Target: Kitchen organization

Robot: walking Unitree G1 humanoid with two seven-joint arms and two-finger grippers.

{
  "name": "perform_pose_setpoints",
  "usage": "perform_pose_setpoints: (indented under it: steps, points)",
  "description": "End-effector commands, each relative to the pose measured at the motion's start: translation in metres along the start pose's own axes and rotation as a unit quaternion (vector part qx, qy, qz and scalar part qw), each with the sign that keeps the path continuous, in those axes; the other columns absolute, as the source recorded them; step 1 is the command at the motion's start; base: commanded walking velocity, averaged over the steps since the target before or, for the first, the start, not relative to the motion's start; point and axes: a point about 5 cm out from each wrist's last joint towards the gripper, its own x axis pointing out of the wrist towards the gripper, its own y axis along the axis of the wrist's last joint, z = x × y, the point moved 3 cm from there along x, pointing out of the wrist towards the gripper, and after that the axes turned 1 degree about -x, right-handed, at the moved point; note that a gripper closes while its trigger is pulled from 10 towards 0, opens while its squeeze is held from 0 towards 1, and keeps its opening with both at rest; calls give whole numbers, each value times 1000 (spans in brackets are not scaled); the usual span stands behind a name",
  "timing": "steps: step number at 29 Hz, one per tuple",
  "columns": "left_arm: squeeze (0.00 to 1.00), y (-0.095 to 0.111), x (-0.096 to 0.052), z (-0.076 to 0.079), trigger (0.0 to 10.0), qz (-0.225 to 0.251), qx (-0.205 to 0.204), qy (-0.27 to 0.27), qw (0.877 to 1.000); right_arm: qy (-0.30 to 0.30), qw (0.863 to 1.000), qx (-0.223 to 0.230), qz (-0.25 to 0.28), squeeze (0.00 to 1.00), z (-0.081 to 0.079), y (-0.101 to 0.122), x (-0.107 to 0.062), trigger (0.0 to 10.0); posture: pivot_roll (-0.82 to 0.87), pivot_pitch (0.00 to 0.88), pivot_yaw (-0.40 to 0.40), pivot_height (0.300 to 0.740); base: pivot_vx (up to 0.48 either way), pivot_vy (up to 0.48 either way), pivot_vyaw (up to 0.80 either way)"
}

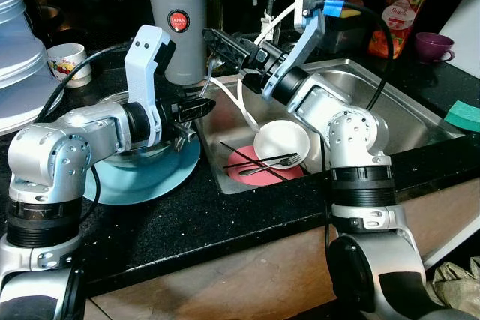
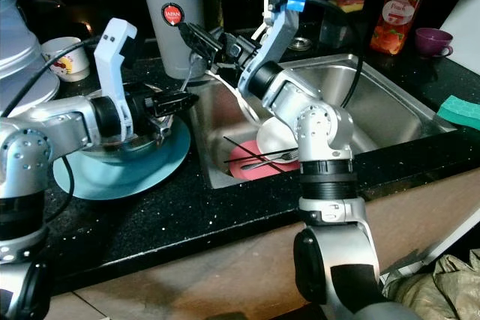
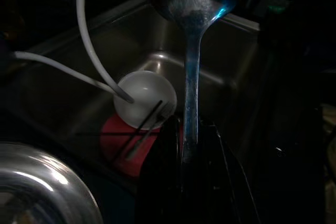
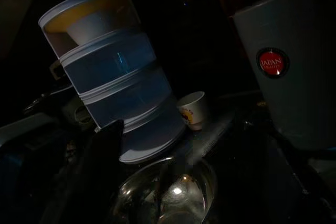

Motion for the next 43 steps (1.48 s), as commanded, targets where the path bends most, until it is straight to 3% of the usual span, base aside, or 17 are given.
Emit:
perform_pose_setpoints:
  steps: [1,3,5,25,27,28,29,30,31,32,33,34,43]
  points:
    - [0,3,-1,1,0,5,30,5,1000,1,1000,7,0,0,-2,-2,-1,0,52,83,1,740,0,0,0]
    - [0,3,-1,-3,0,-1,73,19,997,-5,1000,9,-3,0,0,-4,-1,0,52,83,1,740,0,0,0]
    - [0,1,-1,-3,0,-7,87,21,996,-9,1000,11,-5,0,1,-5,-1,0,53,84,0,740,0,0,0]
    - [0,-6,1,6,0,-8,95,-7,995,-2,999,42,3,0,-3,-5,1,0,52,85,0,740,0,0,0]
    - [35,-6,1,6,0,-9,95,-9,995,-2,999,43,3,0,-3,-5,1,0,53,79,0,740,0,0,0]
    - [176,-6,1,6,0,-9,96,-9,995,-2,999,45,3,0,-3,-4,1,0,53,79,0,740,0,0,0]
    - [176,-6,1,6,0,-8,96,-9,995,-1,999,46,3,0,-3,-4,0,0,53,79,0,740,0,0,0]
    - [310,-5,1,6,0,-8,97,-9,995,-1,999,47,4,0,-2,-4,0,0,53,75,0,740,0,0,0]
    - [647,-4,2,4,1176,-9,99,-4,995,-2,999,48,4,0,-2,-4,0,0,53,74,0,740,0,0,0]
    - [851,-4,2,3,4863,-10,100,1,995,-2,999,48,4,0,-2,-4,0,0,52,71,0,740,0,0,0]
    - [851,-4,2,3,4863,-10,100,1,995,-2,999,48,4,0,-2,-4,0,0,52,71,0,740,0,0,0]
    - [1000,-4,2,3,10000,-6,95,-2,995,-2,999,49,5,0,-2,-4,-1,0,52,71,1,740,0,0,0]
    - [1000,0,2,3,10000,1,90,-3,996,-13,997,72,23,0,7,7,-3,0,53,65,0,740,0,0,0]
